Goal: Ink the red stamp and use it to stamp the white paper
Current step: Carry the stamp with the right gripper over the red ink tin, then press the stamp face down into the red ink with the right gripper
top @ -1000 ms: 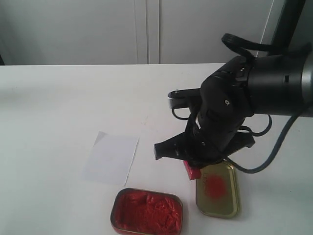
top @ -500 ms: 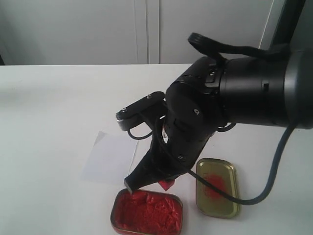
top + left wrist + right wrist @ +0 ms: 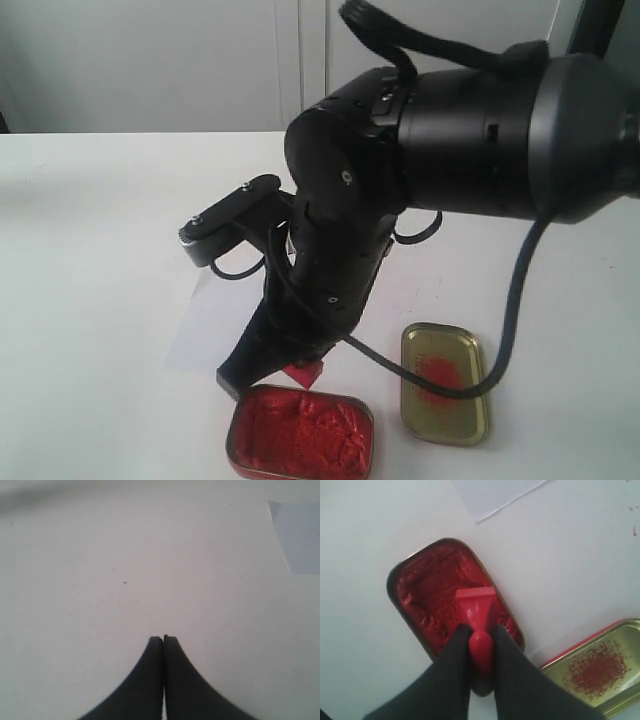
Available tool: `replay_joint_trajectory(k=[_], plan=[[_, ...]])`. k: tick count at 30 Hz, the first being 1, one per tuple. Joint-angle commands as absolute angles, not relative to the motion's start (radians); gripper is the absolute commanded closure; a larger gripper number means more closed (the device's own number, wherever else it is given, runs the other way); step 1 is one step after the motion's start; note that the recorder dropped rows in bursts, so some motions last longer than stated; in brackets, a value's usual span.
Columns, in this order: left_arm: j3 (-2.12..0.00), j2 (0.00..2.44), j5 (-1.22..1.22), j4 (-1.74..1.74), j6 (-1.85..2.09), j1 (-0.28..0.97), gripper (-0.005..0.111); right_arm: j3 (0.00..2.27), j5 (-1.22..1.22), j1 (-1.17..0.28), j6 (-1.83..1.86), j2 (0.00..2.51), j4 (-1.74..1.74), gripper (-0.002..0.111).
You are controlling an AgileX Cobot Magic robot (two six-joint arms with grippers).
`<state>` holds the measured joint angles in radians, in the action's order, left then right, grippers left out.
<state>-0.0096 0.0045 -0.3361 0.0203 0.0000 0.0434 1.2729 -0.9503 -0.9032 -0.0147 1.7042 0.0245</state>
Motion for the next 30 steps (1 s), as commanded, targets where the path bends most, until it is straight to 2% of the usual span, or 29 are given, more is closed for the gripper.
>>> replay_joint_trajectory(k=[1,6,30], plan=[[0.000,0.000,-0.353,0.024,0.000,0.044,0.107,1.294,-0.965,-0.934,0.085,1.726,0.018,0.108],[0.000,0.000,-0.353,0.024,0.000,0.044,0.107,1.295,-0.961,-0.977,0.174,1.754,0.022,0.108],[0.000,0.000,-0.353,0.024,0.000,0.044,0.107,1.290,-0.938,-0.976,0.422,1.858,0.091,0.108]])
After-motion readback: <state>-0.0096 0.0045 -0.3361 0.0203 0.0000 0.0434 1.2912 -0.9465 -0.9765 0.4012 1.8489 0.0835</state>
